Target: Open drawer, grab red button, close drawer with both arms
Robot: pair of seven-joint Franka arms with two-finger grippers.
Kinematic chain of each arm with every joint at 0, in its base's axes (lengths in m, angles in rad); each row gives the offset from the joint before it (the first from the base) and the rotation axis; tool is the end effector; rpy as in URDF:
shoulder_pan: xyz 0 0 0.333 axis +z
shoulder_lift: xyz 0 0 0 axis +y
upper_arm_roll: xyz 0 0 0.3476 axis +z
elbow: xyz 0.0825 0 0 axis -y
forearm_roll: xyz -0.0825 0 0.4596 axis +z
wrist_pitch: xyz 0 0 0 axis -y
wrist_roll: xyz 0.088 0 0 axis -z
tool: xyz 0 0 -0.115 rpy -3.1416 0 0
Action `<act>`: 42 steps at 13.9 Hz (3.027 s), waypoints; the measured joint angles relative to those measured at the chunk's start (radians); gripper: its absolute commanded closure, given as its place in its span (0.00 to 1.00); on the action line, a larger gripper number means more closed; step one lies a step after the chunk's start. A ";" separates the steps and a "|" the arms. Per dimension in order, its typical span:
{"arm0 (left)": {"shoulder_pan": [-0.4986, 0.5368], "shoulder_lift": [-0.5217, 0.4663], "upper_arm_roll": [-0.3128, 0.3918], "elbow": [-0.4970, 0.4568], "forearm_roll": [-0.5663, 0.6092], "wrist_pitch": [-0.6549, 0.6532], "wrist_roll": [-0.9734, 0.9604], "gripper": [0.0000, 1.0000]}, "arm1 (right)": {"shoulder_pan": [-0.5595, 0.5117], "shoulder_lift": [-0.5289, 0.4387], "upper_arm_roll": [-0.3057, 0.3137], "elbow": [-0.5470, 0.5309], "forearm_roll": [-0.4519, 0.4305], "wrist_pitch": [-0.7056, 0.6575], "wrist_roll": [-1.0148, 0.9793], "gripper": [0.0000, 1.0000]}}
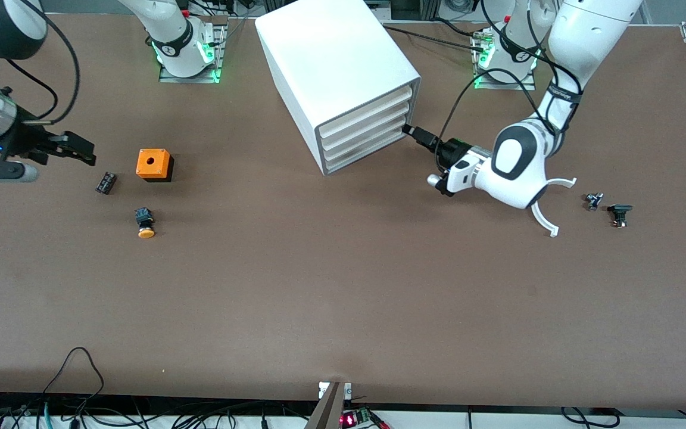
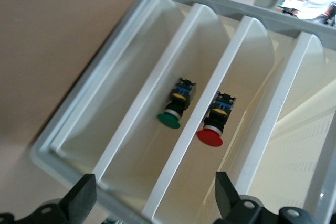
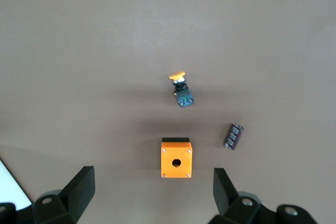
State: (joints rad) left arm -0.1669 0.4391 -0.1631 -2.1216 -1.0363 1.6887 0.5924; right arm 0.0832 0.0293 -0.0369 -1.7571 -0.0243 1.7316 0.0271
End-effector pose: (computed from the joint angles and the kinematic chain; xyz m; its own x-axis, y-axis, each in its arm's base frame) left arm 0.4971 -0.2680 0.1696 0.7829 -0.4938 -0.3784 0.1174 -0.4800 0.8694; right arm 0.6402 0.0275 0.5407 0.9983 0.0230 -0.0541 0.0244 -0.9994 0.0263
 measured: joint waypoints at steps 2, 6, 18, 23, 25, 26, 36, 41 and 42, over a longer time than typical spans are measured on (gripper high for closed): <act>-0.002 0.002 -0.035 -0.037 -0.037 0.038 0.069 0.05 | 0.033 0.019 0.002 0.001 0.000 0.010 0.000 0.00; -0.017 0.003 -0.058 -0.085 -0.078 0.063 0.111 0.30 | 0.093 0.057 0.003 0.002 0.003 0.017 0.001 0.00; -0.012 -0.012 -0.040 -0.075 -0.101 0.074 0.123 1.00 | 0.218 0.069 0.004 0.026 0.078 0.021 0.002 0.00; 0.050 -0.024 0.084 0.010 -0.076 0.113 0.159 1.00 | 0.334 0.135 0.008 0.093 0.110 0.048 0.000 0.00; 0.058 -0.026 0.087 0.030 -0.070 0.150 0.161 0.71 | 0.398 0.187 0.009 0.116 0.120 0.114 -0.004 0.00; 0.057 -0.027 0.087 0.035 -0.070 0.160 0.161 0.03 | 0.438 0.214 0.010 0.128 0.121 0.154 -0.004 0.00; 0.077 -0.100 0.097 0.081 0.018 0.421 0.142 0.00 | 0.653 0.508 0.080 0.428 0.121 0.251 -0.475 0.00; 0.180 -0.216 0.104 0.091 0.032 0.465 0.141 0.00 | 0.678 0.622 0.091 0.531 0.127 0.305 -0.621 0.00; 0.182 -0.229 0.104 0.091 0.035 0.469 0.141 0.00 | 0.678 0.632 0.091 0.540 0.131 0.304 -0.648 0.00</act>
State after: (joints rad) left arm 0.0152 0.2104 -0.0591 -2.0305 -1.0014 2.1579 0.7338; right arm 0.7615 0.6616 0.0545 -1.2172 0.1064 2.0360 -0.6205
